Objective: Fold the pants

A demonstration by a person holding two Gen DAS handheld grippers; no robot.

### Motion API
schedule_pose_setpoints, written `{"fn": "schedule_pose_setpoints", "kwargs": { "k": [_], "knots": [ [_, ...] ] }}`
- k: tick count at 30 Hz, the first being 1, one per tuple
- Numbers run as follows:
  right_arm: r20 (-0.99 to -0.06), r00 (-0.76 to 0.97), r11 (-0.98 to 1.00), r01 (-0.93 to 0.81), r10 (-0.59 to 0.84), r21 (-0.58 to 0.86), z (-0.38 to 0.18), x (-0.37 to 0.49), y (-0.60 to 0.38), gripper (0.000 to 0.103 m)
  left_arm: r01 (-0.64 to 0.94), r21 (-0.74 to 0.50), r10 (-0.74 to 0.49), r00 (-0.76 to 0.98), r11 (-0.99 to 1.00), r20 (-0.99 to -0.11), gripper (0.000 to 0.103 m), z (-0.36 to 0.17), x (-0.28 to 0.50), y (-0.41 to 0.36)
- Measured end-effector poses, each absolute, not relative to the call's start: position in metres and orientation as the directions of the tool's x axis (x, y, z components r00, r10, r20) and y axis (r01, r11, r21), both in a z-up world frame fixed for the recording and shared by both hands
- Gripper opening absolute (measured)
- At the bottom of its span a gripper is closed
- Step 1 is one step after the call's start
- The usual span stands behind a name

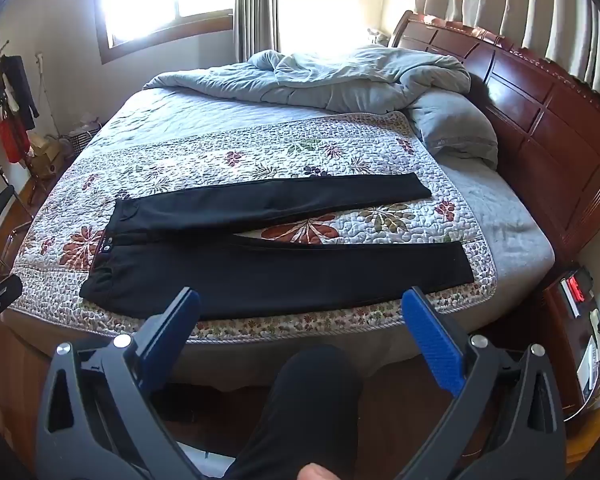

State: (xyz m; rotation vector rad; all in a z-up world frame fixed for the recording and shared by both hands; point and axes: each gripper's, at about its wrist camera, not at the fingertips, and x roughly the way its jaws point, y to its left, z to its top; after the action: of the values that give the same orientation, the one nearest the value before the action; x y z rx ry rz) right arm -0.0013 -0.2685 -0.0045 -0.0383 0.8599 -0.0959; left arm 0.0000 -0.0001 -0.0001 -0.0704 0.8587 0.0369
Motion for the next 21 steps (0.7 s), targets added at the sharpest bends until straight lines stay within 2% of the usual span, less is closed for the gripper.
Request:
{"fn": "schedule_pose_setpoints", "kwargs": {
  "k": [21],
  "knots": [
    [-0.756, 0.647, 0.995, 0.070, -0.102, -0.074, -0.0042, -0.0014, -0.2660, 0.100, -0.062, -0.042, 0.008, 0.650, 0.997, -0.760, 0.099, -0.0037, 0.0016, 0.0013]
  ]
}}
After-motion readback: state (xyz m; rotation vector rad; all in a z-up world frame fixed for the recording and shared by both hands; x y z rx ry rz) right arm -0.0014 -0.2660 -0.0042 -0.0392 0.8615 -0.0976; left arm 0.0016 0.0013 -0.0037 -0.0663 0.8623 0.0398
